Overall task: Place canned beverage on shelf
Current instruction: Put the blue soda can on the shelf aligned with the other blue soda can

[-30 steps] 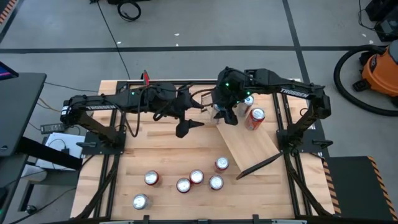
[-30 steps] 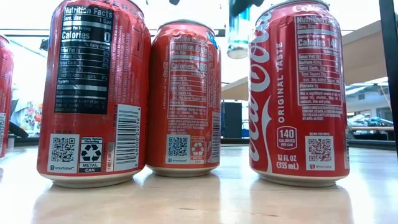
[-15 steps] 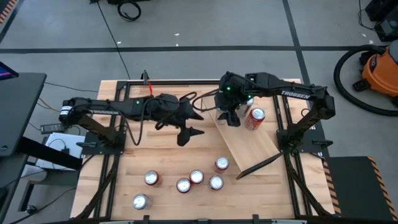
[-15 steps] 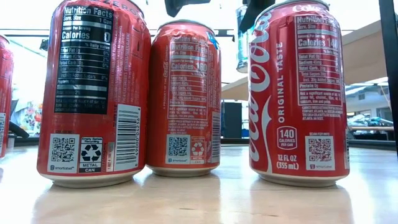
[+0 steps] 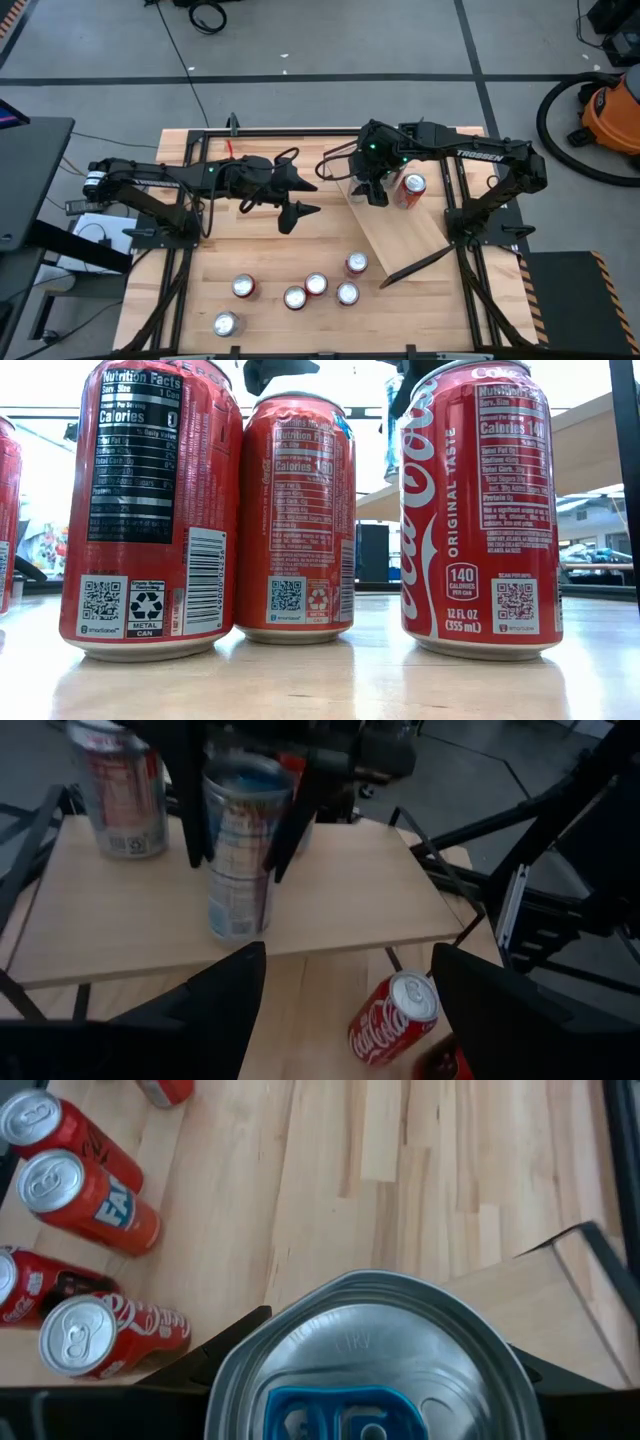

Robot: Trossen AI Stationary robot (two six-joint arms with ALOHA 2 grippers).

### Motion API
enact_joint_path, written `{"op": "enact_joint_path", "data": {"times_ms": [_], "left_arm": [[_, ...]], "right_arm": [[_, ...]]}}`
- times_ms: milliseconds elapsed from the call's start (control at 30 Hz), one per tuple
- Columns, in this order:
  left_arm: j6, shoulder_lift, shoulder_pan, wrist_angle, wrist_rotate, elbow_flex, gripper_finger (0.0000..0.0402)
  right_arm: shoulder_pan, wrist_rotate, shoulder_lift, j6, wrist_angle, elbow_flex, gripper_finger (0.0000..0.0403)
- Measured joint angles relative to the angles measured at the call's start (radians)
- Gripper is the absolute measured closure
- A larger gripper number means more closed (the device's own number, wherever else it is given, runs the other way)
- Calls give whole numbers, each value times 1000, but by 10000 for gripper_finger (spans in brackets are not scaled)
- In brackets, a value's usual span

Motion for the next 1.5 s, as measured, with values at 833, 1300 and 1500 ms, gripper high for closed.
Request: {"op": "enact_joint_path", "data": {"times_ms": [833, 1300, 1500], "left_arm": [[13, 2, 3, -1, -1, 1, 107], [17, 3, 3, -1, -9, 1, 107], [17, 29, 10, -38, -9, 3, 107]], "right_arm": [[1, 36, 2, 68, -10, -31, 80], [2, 98, 3, 86, -48, 194, 54], [2, 158, 3, 123, -64, 304, 54]]}}
